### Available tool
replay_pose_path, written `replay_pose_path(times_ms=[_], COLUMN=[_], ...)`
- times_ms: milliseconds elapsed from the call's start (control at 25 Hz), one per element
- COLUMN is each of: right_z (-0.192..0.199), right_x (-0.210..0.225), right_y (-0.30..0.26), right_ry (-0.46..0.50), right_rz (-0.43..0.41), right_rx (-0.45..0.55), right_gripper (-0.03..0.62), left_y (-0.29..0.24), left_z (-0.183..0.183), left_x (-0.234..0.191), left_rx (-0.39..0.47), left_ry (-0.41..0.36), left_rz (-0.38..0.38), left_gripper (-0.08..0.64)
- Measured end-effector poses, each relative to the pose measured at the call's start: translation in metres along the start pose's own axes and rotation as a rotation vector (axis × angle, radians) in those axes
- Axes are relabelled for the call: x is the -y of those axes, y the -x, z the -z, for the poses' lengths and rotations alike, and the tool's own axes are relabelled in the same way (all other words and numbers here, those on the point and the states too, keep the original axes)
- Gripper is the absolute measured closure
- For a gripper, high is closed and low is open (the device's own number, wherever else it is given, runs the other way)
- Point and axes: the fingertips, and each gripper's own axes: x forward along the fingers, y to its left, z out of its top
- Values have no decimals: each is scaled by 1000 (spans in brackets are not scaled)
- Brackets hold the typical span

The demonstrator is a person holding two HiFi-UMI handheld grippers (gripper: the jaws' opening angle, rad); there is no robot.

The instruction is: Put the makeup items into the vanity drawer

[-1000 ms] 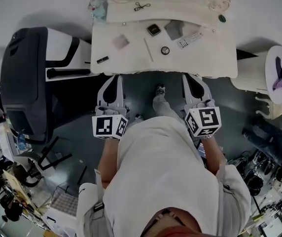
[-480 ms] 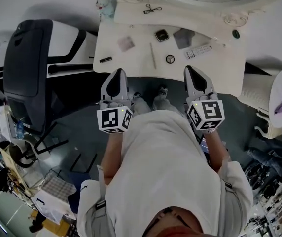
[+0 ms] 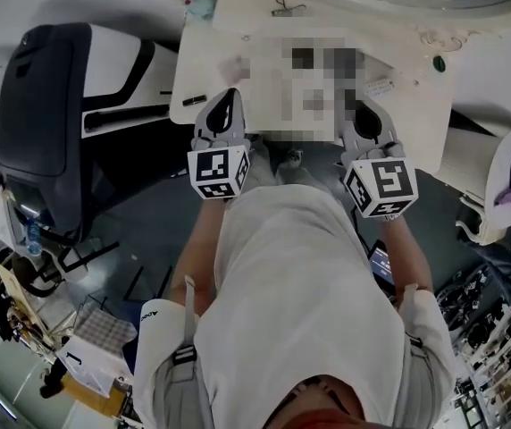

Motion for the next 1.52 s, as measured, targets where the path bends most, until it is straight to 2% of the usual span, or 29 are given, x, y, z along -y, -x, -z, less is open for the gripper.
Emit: replay_pose_path(times_ms=[120, 280, 320, 360, 720, 960, 1160, 1360, 1520], right_z=[-12, -4, 0, 3, 13, 15, 25, 23, 19], right_x=[-4, -7, -7, -5, 15, 23, 30, 29, 26], right_y=[-13, -33, -38, -43, -76, -78, -75, -76, -75], right_ry=[12, -25, -36, -46, -76, -96, -113, -120, -123], right_rz=[34, 74, 86, 97, 202, 253, 287, 300, 297], right_rx=[11, -27, -41, -55, -92, -103, -125, -122, -113], right_gripper=[584, 584, 584, 584, 584, 584, 584, 584, 584], left_y=[-32, -85, -98, -112, -204, -242, -257, -263, -261], left_z=[9, 39, 49, 59, 128, 159, 166, 170, 170], left_x=[-19, -44, -47, -49, -76, -88, -89, -94, -94], left_rx=[-49, -144, -176, -209, -410, -474, -498, -517, -526], left_ry=[3, 12, 5, 3, 27, -38, -75, -1, -4], left_rz=[20, 19, 26, 35, 33, -10, -41, -55, -75], left_gripper=[555, 547, 478, 443, 355, 357, 397, 453, 457])
